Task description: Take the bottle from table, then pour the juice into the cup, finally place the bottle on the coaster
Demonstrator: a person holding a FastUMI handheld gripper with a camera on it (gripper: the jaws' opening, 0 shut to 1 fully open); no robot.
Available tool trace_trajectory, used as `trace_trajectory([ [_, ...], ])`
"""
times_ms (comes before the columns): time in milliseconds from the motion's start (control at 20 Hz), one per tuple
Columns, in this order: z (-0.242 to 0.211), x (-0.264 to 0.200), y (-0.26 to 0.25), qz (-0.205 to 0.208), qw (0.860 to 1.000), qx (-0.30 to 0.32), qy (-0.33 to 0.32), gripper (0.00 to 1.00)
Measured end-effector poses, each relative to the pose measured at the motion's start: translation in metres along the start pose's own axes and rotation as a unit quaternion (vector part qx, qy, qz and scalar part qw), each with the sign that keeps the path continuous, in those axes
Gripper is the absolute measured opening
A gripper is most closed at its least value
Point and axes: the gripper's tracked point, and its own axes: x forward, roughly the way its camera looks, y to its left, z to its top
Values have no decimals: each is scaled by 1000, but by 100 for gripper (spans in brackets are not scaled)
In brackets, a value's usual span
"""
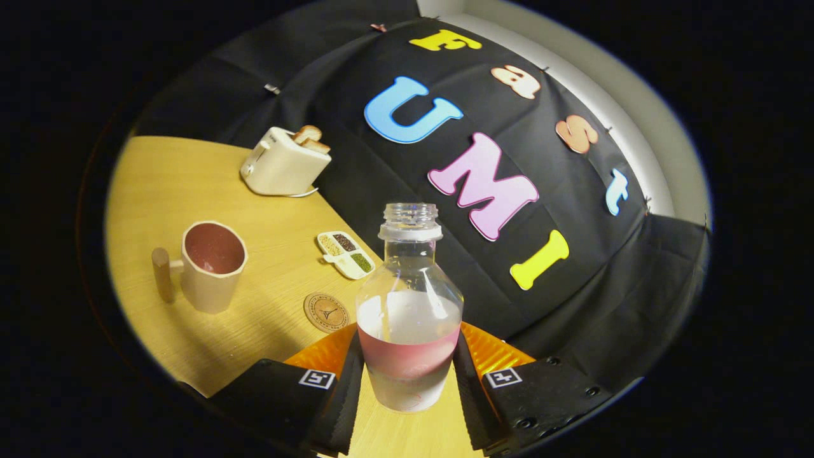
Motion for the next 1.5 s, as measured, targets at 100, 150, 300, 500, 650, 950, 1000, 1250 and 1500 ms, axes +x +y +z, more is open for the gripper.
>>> trace_trajectory([
  [100, 3, 3, 15, 15, 999, -44, 4, 70],
  [150, 6, 2, 20, 20, 998, -65, 3, 70],
  [300, 12, 5, 34, 25, 990, -141, 8, 70],
  [500, 12, 16, 52, 42, 974, -220, 14, 70],
  [650, 9, 18, 63, 56, 966, -253, 21, 70],
  [950, 10, 24, 67, 53, 939, -339, 20, 70],
  [1000, 9, 26, 69, 56, 937, -345, 20, 70],
  [1250, 8, 31, 69, 53, 925, -377, 19, 70],
  [1500, 8, 32, 71, 51, 909, -413, 11, 70],
])
